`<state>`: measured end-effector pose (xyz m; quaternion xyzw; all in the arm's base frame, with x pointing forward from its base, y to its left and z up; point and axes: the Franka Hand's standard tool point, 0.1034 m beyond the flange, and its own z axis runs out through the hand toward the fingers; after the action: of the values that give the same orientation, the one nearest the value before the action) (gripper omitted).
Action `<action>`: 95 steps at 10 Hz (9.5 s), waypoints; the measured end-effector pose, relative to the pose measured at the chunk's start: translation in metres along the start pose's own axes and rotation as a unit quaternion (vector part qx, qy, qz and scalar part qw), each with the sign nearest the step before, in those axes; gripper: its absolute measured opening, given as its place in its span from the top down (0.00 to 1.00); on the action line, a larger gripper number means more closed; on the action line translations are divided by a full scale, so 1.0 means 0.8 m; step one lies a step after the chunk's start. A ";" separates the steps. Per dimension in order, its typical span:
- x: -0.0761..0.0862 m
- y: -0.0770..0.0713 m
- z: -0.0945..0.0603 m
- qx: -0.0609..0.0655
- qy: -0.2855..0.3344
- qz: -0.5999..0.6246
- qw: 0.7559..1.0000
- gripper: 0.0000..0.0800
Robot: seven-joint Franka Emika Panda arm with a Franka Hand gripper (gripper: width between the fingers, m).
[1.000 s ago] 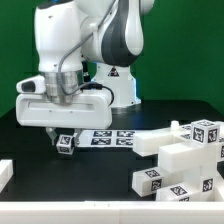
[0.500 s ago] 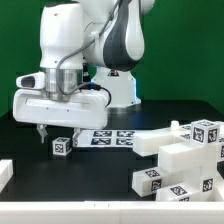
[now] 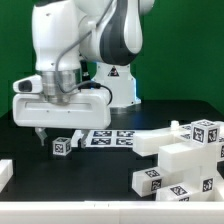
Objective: Assemble chair
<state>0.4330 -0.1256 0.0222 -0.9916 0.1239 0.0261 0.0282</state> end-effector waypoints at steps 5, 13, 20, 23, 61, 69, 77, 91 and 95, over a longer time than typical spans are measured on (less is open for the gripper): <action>0.015 -0.006 -0.002 0.035 -0.225 -0.013 0.974 0.19; -0.010 0.024 0.011 0.049 -0.439 0.067 0.895 0.19; -0.034 0.031 0.026 0.044 -0.497 0.104 0.860 0.19; -0.031 0.030 0.025 0.044 -0.496 0.103 0.861 0.44; 0.061 -0.286 -0.129 -0.003 0.240 -0.164 0.957 0.65; 0.069 -0.290 -0.115 -0.011 0.252 -0.179 0.951 0.65; 0.069 -0.288 -0.115 -0.012 0.259 -0.179 0.949 0.65; 0.064 -0.305 -0.118 -0.009 0.025 -0.160 0.987 0.19; 0.075 -0.299 -0.117 -0.010 0.031 -0.158 0.987 0.20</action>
Offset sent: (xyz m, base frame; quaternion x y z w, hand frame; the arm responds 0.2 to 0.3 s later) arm -0.0020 -0.0059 0.0019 -0.0208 -0.2564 -0.0040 0.9663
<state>0.5543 0.0857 0.1240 -0.9992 -0.0336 -0.0078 0.0179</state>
